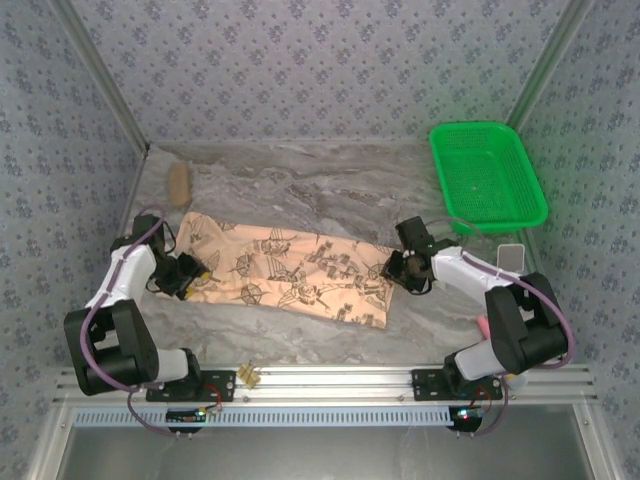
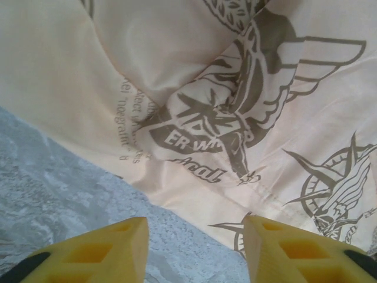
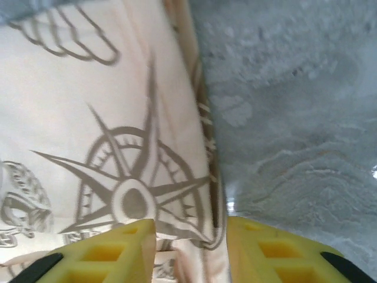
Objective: Fold the inside-out t-shirt
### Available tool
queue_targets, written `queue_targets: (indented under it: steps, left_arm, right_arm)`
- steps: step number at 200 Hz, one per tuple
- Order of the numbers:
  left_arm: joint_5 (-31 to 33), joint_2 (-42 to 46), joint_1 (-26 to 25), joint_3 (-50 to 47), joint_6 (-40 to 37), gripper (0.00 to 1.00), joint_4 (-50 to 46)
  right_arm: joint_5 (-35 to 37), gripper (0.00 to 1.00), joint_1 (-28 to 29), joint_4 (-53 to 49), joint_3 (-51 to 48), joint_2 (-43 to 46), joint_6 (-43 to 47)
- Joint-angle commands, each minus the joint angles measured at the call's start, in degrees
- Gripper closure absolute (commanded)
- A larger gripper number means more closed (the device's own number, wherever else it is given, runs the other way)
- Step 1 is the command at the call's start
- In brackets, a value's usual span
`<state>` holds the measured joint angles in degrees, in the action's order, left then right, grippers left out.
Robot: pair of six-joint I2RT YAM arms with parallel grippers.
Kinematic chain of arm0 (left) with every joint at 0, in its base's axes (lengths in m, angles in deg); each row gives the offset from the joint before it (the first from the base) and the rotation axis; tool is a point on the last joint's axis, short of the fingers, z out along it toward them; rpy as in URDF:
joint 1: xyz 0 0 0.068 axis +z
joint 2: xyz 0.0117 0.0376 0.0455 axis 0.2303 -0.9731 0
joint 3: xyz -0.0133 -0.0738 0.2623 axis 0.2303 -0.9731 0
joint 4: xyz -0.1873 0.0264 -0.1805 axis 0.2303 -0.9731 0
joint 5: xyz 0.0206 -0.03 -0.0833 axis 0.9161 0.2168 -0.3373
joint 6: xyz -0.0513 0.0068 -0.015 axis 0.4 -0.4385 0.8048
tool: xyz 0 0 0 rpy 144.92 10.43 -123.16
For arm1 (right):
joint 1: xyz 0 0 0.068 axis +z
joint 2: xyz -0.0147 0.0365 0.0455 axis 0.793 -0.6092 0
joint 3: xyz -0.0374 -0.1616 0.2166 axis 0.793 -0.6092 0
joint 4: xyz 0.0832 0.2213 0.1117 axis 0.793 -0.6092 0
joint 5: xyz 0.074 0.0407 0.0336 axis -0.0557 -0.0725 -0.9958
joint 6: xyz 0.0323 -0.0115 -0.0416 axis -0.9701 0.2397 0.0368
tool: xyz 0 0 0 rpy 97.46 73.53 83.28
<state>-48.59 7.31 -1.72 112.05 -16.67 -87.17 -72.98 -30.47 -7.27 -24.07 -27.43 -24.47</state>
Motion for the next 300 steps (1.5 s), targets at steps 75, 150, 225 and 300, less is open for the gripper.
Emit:
queue_targets:
  steps: [75, 150, 225, 300]
  left_arm:
    - [2.0, -10.5, 0.4, 3.2, -2.3, 0.86, 3.0]
    - [-1.6, -7.4, 5.2, 4.4, -0.6, 1.0, 0.5]
    - [-9.3, 0.4, 6.3, 1.1, -0.4, 0.89, -0.9]
    - [2.1, -10.8, -12.5, 13.8, -2.1, 0.67, 1.7]
  right_arm:
    - [-9.2, 0.35, 22.6, 11.1, 24.1, -17.3, 10.8]
    - [-19.1, 0.38, 31.6, 12.1, 49.3, -41.8, 3.5]
    - [-6.8, 0.35, 21.9, 0.7, 39.6, -29.6, 18.1]
    - [-6.4, 0.4, 11.6, 9.1, 15.5, -18.9, 16.4]
